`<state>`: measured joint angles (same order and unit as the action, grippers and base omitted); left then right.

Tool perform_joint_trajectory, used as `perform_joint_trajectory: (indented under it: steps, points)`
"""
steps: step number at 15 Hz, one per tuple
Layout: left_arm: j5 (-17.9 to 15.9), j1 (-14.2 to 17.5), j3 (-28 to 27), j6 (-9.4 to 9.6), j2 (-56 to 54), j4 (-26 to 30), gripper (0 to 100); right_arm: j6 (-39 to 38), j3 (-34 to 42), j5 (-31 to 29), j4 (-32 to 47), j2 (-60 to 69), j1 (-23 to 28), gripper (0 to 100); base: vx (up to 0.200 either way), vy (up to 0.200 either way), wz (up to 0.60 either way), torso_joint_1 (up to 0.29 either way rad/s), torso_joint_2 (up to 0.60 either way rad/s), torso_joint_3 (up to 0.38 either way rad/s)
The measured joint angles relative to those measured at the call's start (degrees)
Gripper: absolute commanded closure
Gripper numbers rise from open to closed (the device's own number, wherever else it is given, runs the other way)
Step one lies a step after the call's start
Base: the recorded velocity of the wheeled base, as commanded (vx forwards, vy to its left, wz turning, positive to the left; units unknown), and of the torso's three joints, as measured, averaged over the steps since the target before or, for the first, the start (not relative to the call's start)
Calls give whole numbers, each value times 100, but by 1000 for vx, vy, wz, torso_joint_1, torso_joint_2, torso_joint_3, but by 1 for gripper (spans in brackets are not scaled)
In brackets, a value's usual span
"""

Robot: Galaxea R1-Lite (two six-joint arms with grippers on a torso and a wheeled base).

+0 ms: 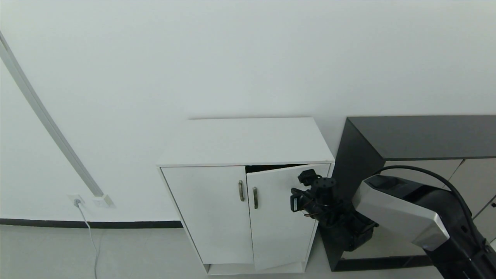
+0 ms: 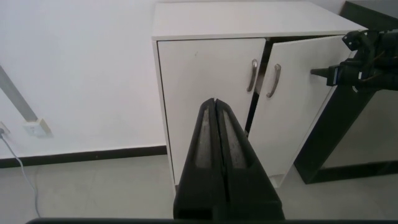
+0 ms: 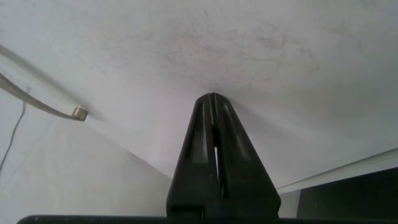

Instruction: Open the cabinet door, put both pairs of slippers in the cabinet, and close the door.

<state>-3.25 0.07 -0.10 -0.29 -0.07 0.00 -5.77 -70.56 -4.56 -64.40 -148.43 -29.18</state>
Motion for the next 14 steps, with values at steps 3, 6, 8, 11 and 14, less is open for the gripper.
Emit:
perform_joint_trajectory:
  steps: [3, 6, 8, 11, 14]
  points:
    - [0, 0, 0, 2, 0, 0, 100, 5, -118, -1, 61, -57, 68, 100, 0, 0, 0, 0, 0, 0]
    - [2, -2, 0, -2, 0, 0, 100, 7, -188, -1, 71, -107, 83, 100, 0, 0, 0, 0, 0, 0]
    - [2, 0, 0, -4, 0, 0, 100, 7, -215, -6, 72, -156, 94, 100, 0, 0, 0, 0, 0, 0]
    - [6, 0, 0, -2, 0, 0, 100, 7, -247, -11, 74, -193, 90, 100, 0, 0, 0, 0, 0, 0]
    - [6, 0, 0, -2, 0, 0, 100, 13, -336, -11, 195, -208, 91, 100, 0, 0, 0, 0, 0, 0]
